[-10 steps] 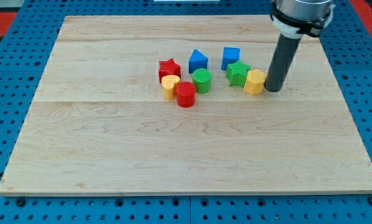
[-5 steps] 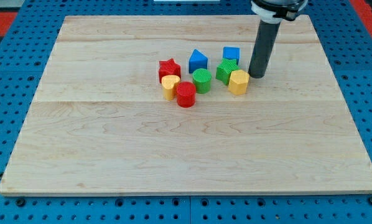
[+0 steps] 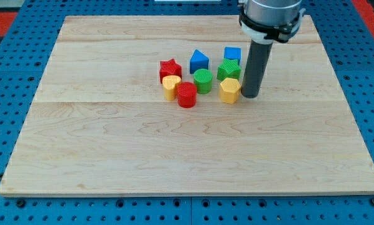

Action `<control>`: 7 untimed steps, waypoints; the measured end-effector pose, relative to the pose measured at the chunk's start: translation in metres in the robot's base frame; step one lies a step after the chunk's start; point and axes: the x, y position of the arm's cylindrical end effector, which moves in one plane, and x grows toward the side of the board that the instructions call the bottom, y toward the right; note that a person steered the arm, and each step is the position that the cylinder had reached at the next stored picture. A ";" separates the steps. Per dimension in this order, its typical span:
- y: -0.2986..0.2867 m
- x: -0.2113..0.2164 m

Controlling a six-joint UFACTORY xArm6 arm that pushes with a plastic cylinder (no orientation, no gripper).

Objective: Push the yellow hexagon below to the blue triangle

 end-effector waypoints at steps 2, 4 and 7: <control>-0.015 -0.002; -0.027 -0.019; 0.018 -0.017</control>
